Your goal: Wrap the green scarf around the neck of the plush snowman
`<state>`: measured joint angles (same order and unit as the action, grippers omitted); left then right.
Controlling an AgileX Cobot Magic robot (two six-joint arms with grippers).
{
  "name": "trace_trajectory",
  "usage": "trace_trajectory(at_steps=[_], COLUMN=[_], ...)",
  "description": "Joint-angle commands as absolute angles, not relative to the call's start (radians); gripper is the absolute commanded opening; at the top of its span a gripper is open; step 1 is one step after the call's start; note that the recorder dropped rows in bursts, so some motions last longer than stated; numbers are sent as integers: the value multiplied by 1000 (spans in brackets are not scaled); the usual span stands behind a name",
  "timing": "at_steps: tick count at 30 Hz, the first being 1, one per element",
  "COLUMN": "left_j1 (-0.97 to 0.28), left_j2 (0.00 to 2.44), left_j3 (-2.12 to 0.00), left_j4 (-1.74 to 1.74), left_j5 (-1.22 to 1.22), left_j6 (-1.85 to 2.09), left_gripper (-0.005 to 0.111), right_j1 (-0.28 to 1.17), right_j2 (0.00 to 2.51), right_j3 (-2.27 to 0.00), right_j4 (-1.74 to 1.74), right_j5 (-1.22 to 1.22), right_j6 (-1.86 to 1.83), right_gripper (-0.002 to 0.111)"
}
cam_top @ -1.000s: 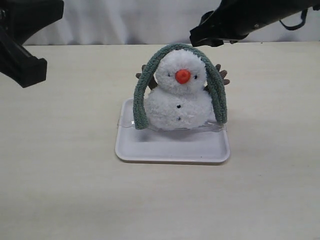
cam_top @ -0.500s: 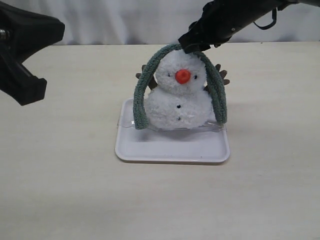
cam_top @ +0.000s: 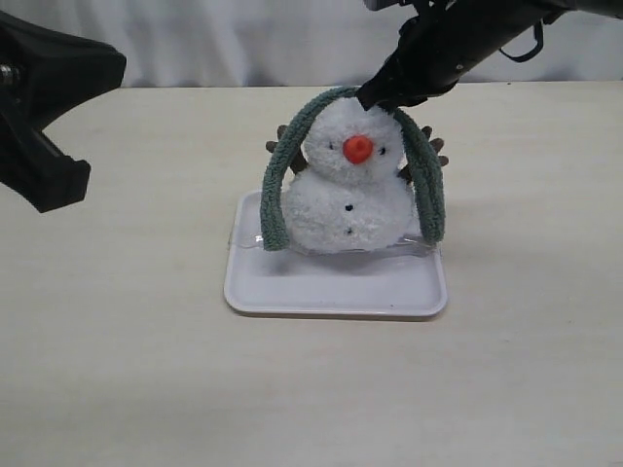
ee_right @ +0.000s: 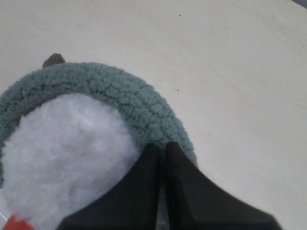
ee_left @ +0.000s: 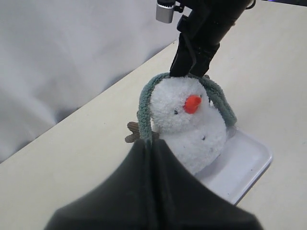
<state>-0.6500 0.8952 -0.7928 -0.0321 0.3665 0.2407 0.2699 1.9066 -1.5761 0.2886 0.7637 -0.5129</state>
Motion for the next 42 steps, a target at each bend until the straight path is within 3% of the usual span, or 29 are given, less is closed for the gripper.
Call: trace_trajectory(at_steps=[1,7,18,29,36,42], left_j1=[-646,-646,-646,-646,-646,-646], left_j2=[890,890,890,890,890,890], left_j3=[-792,-792,-792,-792,-792,-792], left_j4=[-46,-48,-48,-60,-62,-59], left_j5=[366,365,365,363,363,367], left_j6=[233,233,233,233,233,233], left_gripper=[0,0,0,0,0,0], right_j1=[271,271,271,271,271,271], right_j2=[1907,1907,1930,1784,1734,1731], right_j3=[-1551,-1518,-1524,-1525,-1517,-1393], right_j4=[207,192,192,182,100,92], right_j5=[684,608,734,800,1003,910], right_j6=[-461,-397,-374,-374,-348,-348], right_gripper=[4,4,5,40,42,42])
